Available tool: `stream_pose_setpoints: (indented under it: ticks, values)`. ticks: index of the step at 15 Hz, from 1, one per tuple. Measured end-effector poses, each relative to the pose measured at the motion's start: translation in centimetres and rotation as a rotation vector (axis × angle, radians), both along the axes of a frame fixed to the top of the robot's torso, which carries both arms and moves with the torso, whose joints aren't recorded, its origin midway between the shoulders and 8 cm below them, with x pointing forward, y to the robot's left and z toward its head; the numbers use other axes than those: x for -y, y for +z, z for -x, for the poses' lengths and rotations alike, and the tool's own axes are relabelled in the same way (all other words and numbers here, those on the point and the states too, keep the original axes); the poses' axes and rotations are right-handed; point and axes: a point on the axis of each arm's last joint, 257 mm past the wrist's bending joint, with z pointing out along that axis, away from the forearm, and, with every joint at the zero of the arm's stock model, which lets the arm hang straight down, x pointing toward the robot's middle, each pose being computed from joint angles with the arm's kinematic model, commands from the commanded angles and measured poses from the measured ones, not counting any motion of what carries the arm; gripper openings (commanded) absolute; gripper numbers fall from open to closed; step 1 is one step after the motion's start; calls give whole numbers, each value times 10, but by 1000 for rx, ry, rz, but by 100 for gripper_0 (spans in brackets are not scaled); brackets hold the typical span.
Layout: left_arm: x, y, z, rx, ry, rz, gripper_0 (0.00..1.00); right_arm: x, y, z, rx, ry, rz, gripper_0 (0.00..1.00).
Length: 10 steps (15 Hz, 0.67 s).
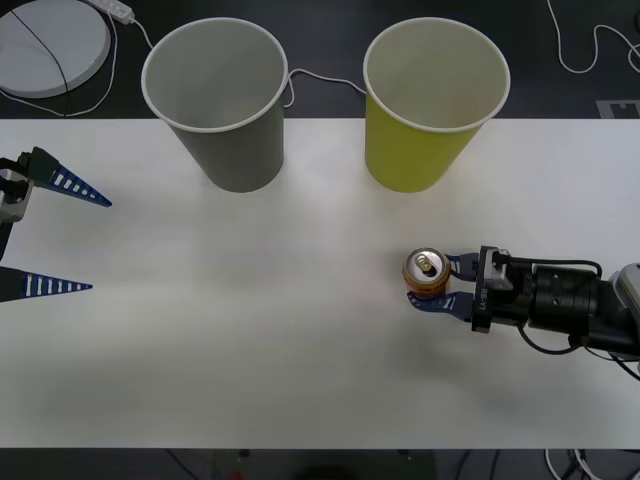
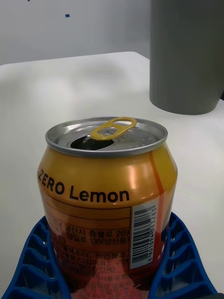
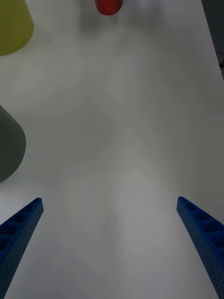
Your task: Put the can into the green bin and the plastic bottle into the gray bin
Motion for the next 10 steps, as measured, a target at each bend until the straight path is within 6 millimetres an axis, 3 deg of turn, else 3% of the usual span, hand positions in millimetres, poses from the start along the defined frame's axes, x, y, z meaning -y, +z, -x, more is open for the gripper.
stream_pose_setpoints:
  ticks: [10]
  values:
    - [0, 0, 0, 0, 0, 0, 100, 59, 69, 32, -170, -111, 158, 0]
